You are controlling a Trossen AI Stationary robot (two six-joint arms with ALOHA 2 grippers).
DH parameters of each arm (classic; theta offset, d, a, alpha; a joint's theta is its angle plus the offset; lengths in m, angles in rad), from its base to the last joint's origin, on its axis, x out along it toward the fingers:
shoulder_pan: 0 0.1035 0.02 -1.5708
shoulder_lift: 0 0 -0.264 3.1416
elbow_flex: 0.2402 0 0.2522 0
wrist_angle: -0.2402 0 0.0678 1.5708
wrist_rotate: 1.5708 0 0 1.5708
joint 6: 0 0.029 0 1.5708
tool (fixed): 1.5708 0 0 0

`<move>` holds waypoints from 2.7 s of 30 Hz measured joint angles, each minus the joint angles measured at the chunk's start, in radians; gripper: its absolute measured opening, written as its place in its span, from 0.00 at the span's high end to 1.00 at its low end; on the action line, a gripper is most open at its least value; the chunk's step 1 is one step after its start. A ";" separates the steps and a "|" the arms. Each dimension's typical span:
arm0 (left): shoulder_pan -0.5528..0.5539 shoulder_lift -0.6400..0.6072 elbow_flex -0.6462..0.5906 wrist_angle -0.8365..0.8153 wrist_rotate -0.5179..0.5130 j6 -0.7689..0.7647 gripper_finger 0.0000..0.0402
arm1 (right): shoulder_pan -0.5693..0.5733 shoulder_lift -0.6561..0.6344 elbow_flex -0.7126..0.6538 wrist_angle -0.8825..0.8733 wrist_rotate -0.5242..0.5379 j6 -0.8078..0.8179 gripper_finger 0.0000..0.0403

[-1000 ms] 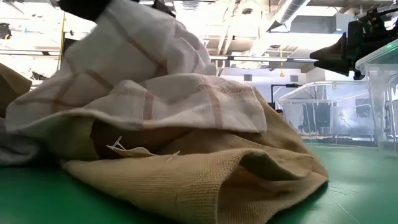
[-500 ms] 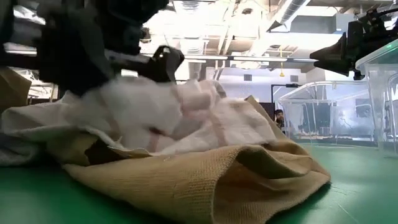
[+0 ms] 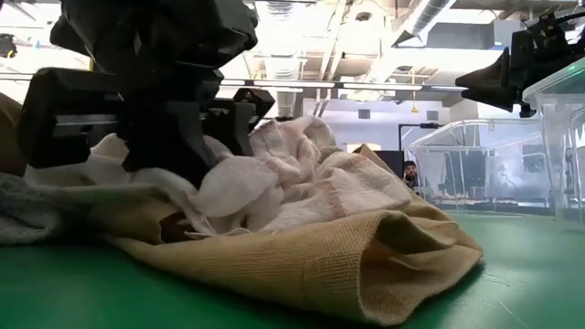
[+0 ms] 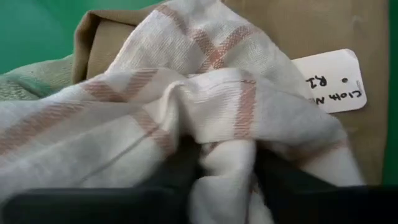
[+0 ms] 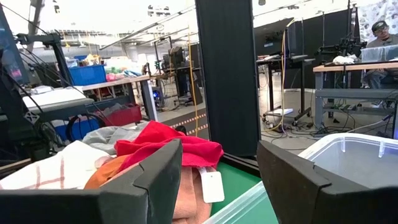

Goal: Sort towels by color in basket
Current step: Put the white patterned towel into the bottom transparent bin

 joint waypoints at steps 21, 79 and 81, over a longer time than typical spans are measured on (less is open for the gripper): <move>0.005 -0.456 -0.002 -0.018 0.054 0.027 0.95 | 0.000 0.000 0.000 0.000 0.000 0.000 0.41; 0.249 0.252 1.366 -0.011 0.599 0.381 0.95 | 0.000 0.000 0.000 0.001 0.000 0.000 0.41; 0.254 0.252 1.365 0.026 0.602 0.381 0.95 | 0.000 0.000 0.000 -0.004 0.000 0.000 0.41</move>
